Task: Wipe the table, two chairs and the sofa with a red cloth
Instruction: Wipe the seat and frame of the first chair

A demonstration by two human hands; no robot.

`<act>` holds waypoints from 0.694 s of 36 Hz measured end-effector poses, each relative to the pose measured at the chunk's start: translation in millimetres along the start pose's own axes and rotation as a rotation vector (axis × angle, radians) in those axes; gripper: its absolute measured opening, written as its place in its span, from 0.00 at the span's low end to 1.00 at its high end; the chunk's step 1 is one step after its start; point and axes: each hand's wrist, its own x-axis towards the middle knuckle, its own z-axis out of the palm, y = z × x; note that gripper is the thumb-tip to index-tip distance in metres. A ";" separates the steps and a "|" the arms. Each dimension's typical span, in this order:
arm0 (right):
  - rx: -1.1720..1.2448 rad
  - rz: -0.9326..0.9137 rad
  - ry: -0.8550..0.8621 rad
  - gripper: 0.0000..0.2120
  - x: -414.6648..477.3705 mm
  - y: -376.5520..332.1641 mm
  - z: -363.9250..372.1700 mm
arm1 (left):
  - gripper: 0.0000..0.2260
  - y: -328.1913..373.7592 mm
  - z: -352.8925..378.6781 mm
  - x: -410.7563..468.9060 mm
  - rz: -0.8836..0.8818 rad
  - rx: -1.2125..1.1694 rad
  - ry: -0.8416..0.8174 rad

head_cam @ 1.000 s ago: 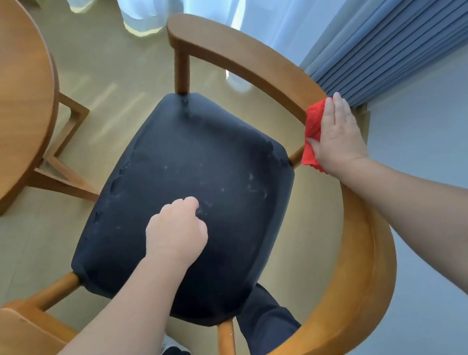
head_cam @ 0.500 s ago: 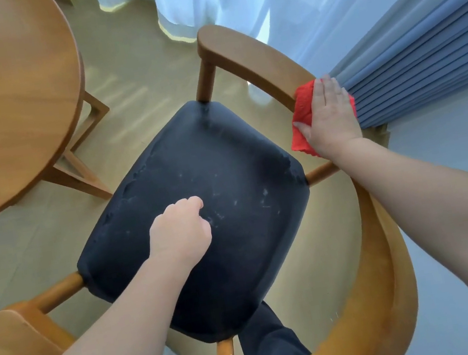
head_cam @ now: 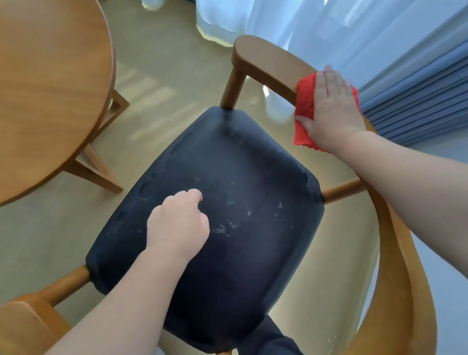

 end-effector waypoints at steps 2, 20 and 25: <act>0.003 -0.010 0.006 0.41 4.4 -2.9 -1.6 | 0.16 -2.8 -1.6 0.8 -0.009 -0.003 -0.001; 0.002 -0.119 0.062 0.40 51.2 -43.2 -17.8 | 0.16 -15.2 -1.6 13.2 -0.053 -0.018 0.009; 0.009 -0.153 0.061 0.38 64.9 -55.9 -21.4 | 0.16 -23.4 -0.3 16.8 -0.066 -0.021 0.023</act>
